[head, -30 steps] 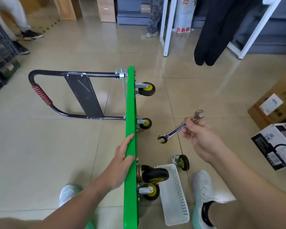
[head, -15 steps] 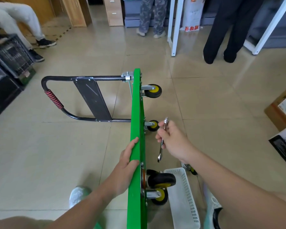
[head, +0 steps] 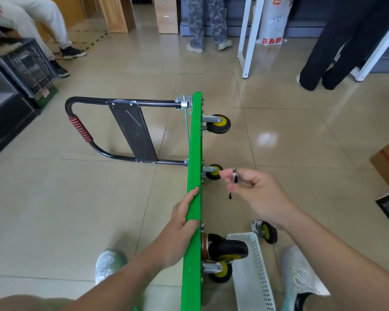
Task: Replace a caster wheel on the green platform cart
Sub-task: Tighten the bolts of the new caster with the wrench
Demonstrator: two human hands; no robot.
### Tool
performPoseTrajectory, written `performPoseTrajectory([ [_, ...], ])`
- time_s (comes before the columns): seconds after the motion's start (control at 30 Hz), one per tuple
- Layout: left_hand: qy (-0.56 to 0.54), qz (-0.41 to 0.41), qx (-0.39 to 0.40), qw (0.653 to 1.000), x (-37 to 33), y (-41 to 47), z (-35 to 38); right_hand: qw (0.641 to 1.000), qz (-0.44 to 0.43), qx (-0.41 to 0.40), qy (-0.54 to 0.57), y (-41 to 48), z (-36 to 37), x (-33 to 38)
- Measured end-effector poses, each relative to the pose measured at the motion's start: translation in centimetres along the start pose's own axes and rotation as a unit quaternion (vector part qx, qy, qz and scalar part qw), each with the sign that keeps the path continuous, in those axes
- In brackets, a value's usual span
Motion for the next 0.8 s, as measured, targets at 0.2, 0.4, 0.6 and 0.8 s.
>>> performPoseTrajectory([
  [0.2, 0.007, 0.0, 0.001, 1.0, 0.3, 0.2, -0.1, 0.997, -0.011, -0.031, 0.071, -1.4, 0.7, -0.1],
  [0.4, 0.008, 0.0, 0.001, 1.0, 0.8, 0.4, -0.4, 0.995, -0.035, -0.003, 0.097, -2.4, 2.9, 0.1],
  [0.6, 0.017, 0.005, 0.004, 1.0, 0.5, 0.3, -0.4, 0.994, -0.061, 0.029, 0.086, -3.1, 4.8, 1.3],
  [0.8, 0.021, 0.003, 0.003, 1.0, 0.4, 0.2, -0.5, 0.996, -0.07, 0.025, 0.043, -2.8, 5.2, 1.2],
])
Point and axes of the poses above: each hand's wrist, its own y-axis towards the middle knuckle, its own z-axis out of the palm, x = y × z, the point moved 9 cm from there along y, towards the middle knuckle, and after that the axes turned 7 degrees about -y, right-handed, at the moved point
